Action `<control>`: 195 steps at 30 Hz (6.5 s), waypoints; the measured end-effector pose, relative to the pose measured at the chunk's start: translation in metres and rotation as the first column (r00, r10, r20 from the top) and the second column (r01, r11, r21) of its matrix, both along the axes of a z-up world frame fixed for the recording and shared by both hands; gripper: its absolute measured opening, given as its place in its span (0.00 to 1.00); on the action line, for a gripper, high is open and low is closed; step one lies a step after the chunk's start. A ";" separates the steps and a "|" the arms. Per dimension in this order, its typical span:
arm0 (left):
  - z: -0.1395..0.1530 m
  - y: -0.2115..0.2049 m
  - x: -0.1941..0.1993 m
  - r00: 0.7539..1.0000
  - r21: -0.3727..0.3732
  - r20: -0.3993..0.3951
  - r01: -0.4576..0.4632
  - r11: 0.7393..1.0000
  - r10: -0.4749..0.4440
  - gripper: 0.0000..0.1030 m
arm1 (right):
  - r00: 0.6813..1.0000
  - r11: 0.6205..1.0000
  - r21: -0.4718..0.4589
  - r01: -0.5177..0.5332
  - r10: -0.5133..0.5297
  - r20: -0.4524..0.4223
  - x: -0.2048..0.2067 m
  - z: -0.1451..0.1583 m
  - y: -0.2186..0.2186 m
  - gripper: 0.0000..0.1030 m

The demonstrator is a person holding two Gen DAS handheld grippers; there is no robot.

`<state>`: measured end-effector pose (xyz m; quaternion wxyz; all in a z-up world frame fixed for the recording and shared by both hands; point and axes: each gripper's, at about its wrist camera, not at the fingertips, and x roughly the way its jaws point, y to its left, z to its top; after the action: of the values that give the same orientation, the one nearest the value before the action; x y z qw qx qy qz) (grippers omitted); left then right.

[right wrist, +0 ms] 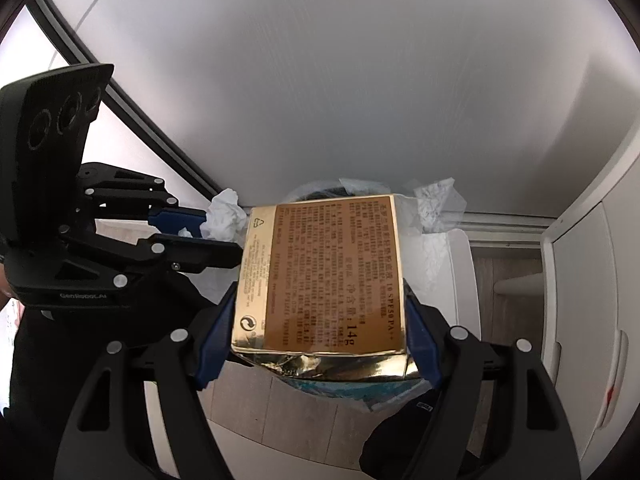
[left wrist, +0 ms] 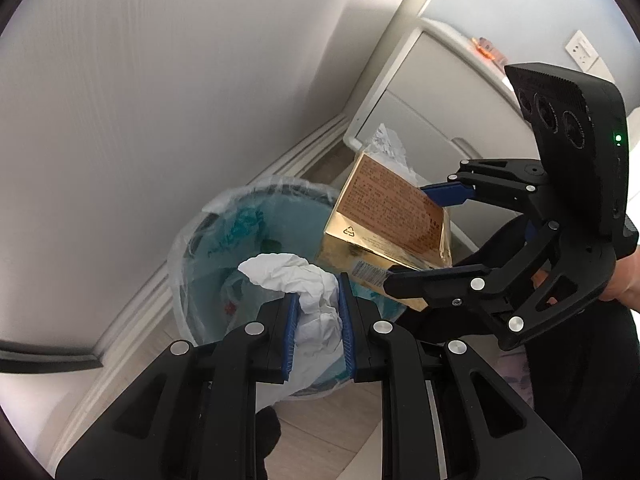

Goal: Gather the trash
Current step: 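Carry the tissue in the left gripper and gold packet in the right gripper over the bin, then open both grippers to drop the tissue and gold packet into the bin, then move both open tools back over the nightstand, then lower the left gripper to the orange crumbs while the right gripper straddles the pink box, then close the left gripper on the orange crumbs while the right gripper closes on the pink box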

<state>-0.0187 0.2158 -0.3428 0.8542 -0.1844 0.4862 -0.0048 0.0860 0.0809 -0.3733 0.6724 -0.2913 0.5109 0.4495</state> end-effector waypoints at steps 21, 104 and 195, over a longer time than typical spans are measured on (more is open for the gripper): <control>-0.066 0.011 0.018 0.996 -0.082 -0.086 0.008 0.997 -0.015 0.18 | 0.998 0.994 -0.105 -0.039 0.033 -0.050 0.011 -0.050 0.036 0.70; 0.201 -0.185 0.284 0.797 0.302 0.236 0.484 0.821 -0.556 0.94 | 0.641 0.730 0.344 0.590 -0.683 0.350 0.154 0.256 -0.302 0.93; 0.139 -0.193 0.451 0.625 0.249 0.168 0.721 0.646 -0.762 0.01 | 0.628 0.688 0.106 0.718 -0.705 0.329 0.302 0.216 -0.261 0.90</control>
<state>0.4322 0.0223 -0.2034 0.8427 0.1032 0.4022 -0.3429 0.3881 -0.1797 -0.1568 0.8678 -0.1514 0.4663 0.0806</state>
